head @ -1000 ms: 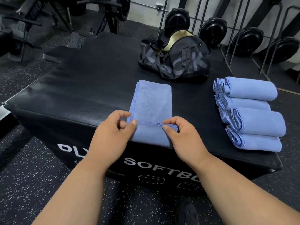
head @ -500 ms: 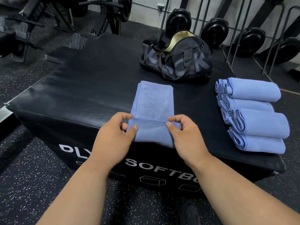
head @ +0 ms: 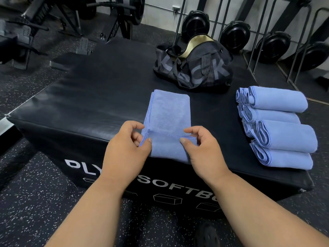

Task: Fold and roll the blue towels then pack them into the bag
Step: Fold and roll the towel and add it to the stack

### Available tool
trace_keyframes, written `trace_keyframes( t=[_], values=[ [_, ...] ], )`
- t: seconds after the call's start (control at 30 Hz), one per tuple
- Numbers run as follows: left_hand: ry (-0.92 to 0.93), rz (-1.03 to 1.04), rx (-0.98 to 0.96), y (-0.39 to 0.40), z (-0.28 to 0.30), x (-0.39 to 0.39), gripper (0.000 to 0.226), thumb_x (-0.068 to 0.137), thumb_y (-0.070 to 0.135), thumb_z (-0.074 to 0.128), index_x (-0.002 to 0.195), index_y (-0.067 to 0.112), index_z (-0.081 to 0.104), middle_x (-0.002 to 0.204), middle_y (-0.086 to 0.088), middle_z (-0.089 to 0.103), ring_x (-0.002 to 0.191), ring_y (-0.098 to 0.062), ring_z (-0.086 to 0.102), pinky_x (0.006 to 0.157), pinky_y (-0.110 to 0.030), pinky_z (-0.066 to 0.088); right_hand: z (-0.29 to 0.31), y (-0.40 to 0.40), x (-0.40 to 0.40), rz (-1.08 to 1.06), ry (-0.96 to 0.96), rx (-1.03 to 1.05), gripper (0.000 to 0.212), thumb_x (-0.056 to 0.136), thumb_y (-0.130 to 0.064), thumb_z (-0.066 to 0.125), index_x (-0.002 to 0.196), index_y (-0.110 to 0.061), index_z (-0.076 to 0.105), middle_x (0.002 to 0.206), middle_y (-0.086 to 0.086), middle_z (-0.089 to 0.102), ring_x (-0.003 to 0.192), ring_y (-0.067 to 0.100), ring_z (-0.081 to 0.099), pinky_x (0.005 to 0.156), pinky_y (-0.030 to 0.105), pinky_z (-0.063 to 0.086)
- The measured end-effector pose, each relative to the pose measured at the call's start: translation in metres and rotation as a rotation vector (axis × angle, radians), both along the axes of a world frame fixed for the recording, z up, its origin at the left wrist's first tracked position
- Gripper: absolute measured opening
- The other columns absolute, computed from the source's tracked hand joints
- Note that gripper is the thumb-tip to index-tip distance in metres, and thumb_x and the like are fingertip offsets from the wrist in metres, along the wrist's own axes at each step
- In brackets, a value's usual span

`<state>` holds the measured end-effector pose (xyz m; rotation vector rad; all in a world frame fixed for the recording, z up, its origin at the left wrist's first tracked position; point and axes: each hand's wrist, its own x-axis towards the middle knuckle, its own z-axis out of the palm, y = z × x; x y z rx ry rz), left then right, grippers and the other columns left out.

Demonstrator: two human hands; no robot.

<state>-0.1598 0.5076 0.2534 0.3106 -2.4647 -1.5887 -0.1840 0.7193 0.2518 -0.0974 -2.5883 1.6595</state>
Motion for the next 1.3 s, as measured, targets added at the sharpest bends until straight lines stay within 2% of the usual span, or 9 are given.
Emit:
trace_keyframes(
  t=[0.07, 0.17, 0.33, 0.47, 0.63, 0.87, 1.07, 1.2, 1.3],
  values=[
    [0.037, 0.004, 0.027, 0.0, 0.002, 0.001, 0.031, 0.091, 0.026, 0.074, 0.104, 0.046, 0.055, 0.088, 0.014, 0.067, 0.08, -0.007, 0.064, 0.071, -0.023, 0.047, 0.001, 0.001, 0.001, 0.003, 0.012, -0.057, 0.015, 0.096, -0.027, 0.073, 0.105, -0.038, 0.069, 0.103, -0.014, 0.069, 0.095, 0.007, 0.065, 0.086, 0.019, 0.051],
    [0.004, 0.003, 0.001, 0.0, -0.003, -0.002, 0.027, 0.092, 0.029, 0.073, 0.106, 0.044, 0.056, 0.087, 0.016, 0.066, 0.078, -0.006, 0.063, 0.07, -0.026, 0.049, 0.0, 0.0, 0.003, 0.002, 0.032, -0.021, 0.013, 0.097, -0.024, 0.072, 0.103, -0.036, 0.069, 0.103, -0.026, 0.067, 0.096, 0.001, 0.063, 0.081, 0.009, 0.045],
    [0.015, 0.019, -0.12, -0.001, -0.008, -0.003, 0.024, 0.087, 0.025, 0.072, 0.101, 0.04, 0.058, 0.102, 0.02, 0.062, 0.081, -0.005, 0.061, 0.07, -0.027, 0.049, -0.001, -0.003, -0.002, -0.003, -0.006, 0.066, 0.016, 0.096, -0.028, 0.072, 0.104, -0.04, 0.065, 0.1, -0.02, 0.065, 0.072, -0.003, 0.056, 0.067, 0.008, 0.04],
    [0.162, -0.145, -0.311, -0.005, -0.01, -0.008, 0.035, 0.09, 0.01, 0.067, 0.105, 0.04, 0.074, 0.117, 0.025, 0.059, 0.111, -0.004, 0.059, 0.093, -0.022, 0.048, 0.002, -0.002, -0.004, 0.005, -0.012, 0.094, 0.02, 0.094, -0.025, 0.074, 0.106, -0.039, 0.065, 0.098, -0.015, 0.062, 0.069, -0.005, 0.054, 0.065, 0.008, 0.041],
    [0.057, -0.307, -0.359, -0.017, -0.019, -0.009, 0.034, 0.098, 0.023, 0.062, 0.124, 0.038, 0.076, 0.142, 0.022, 0.058, 0.137, -0.008, 0.046, 0.116, -0.034, 0.042, 0.004, -0.003, -0.006, -0.01, -0.03, 0.101, 0.021, 0.094, -0.025, 0.074, 0.108, -0.038, 0.065, 0.095, -0.014, 0.06, 0.072, -0.008, 0.054, 0.064, 0.006, 0.043],
    [0.054, -0.279, -0.21, -0.02, -0.018, -0.008, 0.038, 0.097, 0.026, 0.068, 0.135, 0.034, 0.068, 0.13, 0.034, 0.057, 0.134, -0.002, 0.049, 0.116, -0.03, 0.041, 0.006, 0.0, -0.006, 0.019, -0.071, 0.072, 0.017, 0.095, -0.029, 0.074, 0.106, -0.04, 0.067, 0.095, -0.007, 0.062, 0.069, -0.004, 0.054, 0.065, 0.008, 0.044],
    [0.115, -0.191, -0.437, -0.008, -0.019, -0.006, 0.036, 0.098, 0.014, 0.061, 0.125, 0.034, 0.076, 0.142, 0.013, 0.056, 0.128, -0.016, 0.046, 0.109, -0.03, 0.041, 0.005, -0.002, -0.004, -0.017, -0.052, 0.083, 0.017, 0.092, -0.03, 0.076, 0.104, -0.038, 0.067, 0.089, -0.007, 0.062, 0.069, -0.003, 0.054, 0.064, 0.012, 0.046],
    [0.046, -0.324, -0.514, -0.013, -0.011, -0.001, 0.052, 0.094, 0.017, 0.058, 0.141, 0.038, 0.065, 0.157, 0.016, 0.047, 0.135, -0.015, 0.04, 0.119, -0.032, 0.034, 0.0, -0.003, -0.001, -0.042, 0.047, 0.318, 0.016, 0.091, -0.036, 0.076, 0.104, -0.04, 0.067, 0.103, -0.016, 0.055, 0.09, -0.002, 0.056, 0.074, 0.019, 0.047],
    [0.028, -0.38, -0.558, -0.022, -0.008, 0.002, 0.064, 0.084, 0.031, 0.066, 0.147, 0.043, 0.057, 0.158, 0.024, 0.045, 0.136, -0.011, 0.038, 0.12, -0.033, 0.034, -0.004, 0.004, 0.005, -0.001, 0.305, 0.492, 0.014, 0.092, -0.031, 0.076, 0.106, -0.035, 0.074, 0.116, -0.018, 0.05, 0.101, 0.003, 0.054, 0.09, 0.023, 0.047]
  ],
)
